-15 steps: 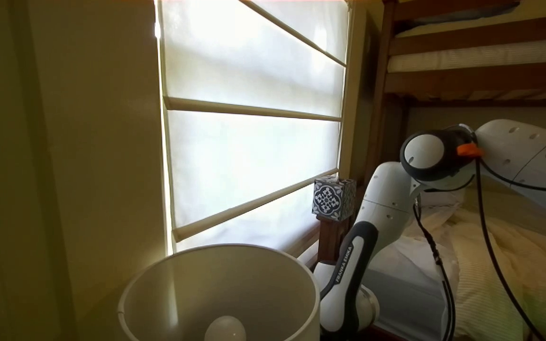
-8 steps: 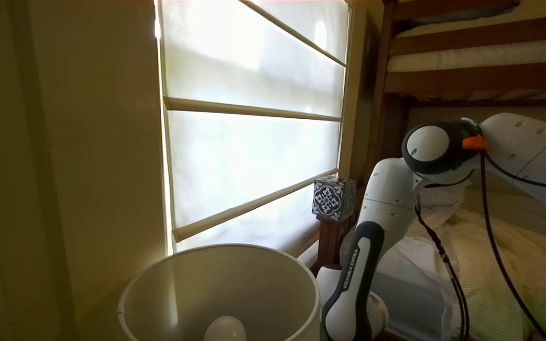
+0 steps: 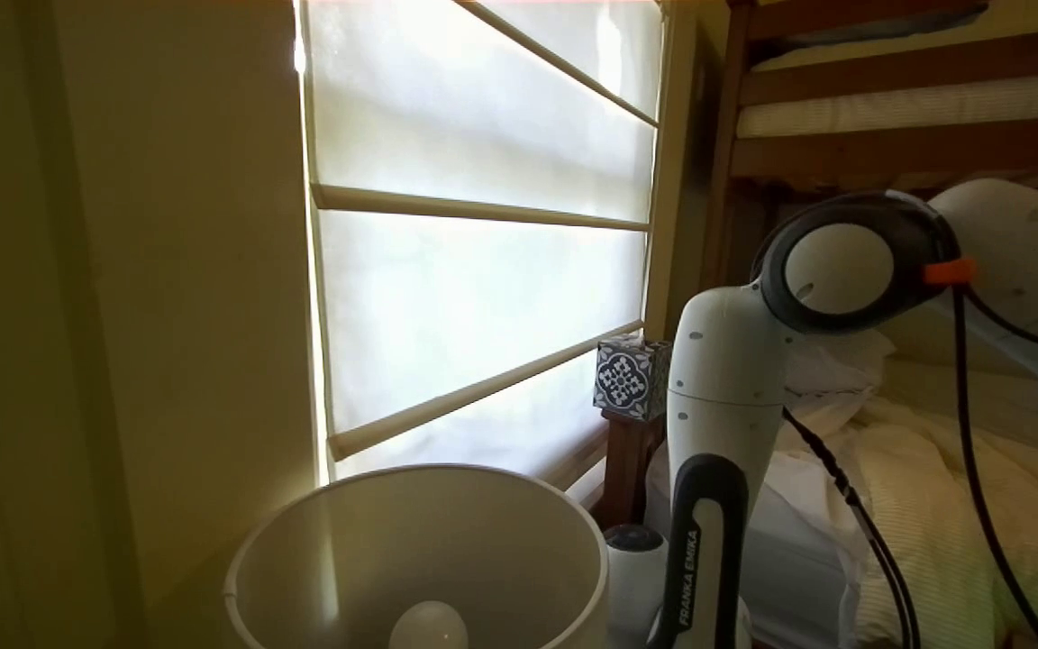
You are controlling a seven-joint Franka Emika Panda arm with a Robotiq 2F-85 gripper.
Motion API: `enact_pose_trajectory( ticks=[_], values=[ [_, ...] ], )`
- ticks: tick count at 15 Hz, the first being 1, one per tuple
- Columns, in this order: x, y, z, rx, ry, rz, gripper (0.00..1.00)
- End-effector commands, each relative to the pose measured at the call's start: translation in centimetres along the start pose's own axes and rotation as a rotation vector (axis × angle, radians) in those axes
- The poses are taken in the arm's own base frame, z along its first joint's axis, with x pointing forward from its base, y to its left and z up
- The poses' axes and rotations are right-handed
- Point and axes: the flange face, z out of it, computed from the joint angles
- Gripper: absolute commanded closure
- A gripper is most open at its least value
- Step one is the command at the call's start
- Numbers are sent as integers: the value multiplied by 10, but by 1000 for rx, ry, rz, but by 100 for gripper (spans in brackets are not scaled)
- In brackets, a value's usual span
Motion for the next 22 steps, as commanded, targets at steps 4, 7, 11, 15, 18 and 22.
enact_pose_trajectory(
  ticks=[4, 7, 11, 15, 18, 22],
  values=[
    [7, -23, -5, -104, 34, -42, 0],
    [6, -24, -7, -101, 54, -65, 0],
    [6, -36, 0, -95, 52, -140, 0],
    [7, -44, 10, -110, 32, -195, 0],
    [11, -42, 21, -125, 21, -197, 0],
    [20, -29, 38, -135, -3, -178, 0]
  ],
)
